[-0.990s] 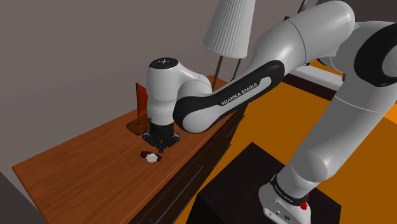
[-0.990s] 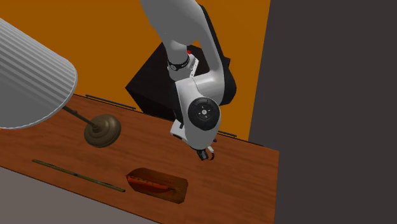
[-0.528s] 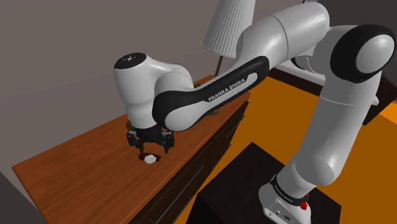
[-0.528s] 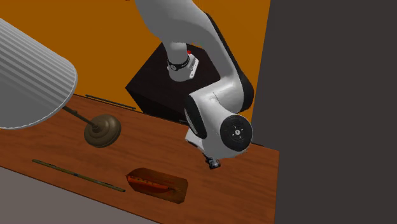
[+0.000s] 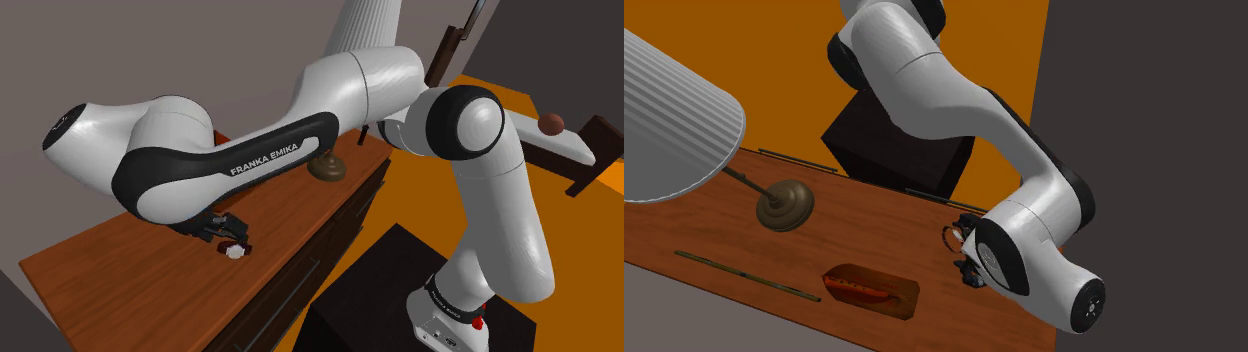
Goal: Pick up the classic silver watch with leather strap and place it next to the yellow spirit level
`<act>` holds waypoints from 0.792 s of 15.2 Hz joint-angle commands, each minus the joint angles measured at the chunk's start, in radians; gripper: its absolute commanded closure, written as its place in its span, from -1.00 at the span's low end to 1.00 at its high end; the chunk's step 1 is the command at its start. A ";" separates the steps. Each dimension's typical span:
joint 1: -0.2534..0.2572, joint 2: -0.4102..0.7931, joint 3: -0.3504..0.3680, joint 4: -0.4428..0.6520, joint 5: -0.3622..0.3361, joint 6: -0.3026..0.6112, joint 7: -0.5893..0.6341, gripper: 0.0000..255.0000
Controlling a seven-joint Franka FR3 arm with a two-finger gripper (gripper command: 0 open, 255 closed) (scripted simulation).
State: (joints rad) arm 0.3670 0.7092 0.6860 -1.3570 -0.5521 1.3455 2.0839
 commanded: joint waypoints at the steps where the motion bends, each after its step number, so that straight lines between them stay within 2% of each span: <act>1: -0.012 -0.006 -0.001 -0.035 0.000 0.022 0.008 -1.00; 3: -0.033 -0.019 0.001 -0.088 0.001 0.059 0.014 -1.00; 11: -0.033 -0.019 0.001 -0.088 0.001 0.059 0.014 -1.00; 12: -0.033 -0.019 0.001 -0.088 0.001 0.059 0.014 1.00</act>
State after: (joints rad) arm 0.3340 0.6904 0.6873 -1.4452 -0.5511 1.4044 2.0982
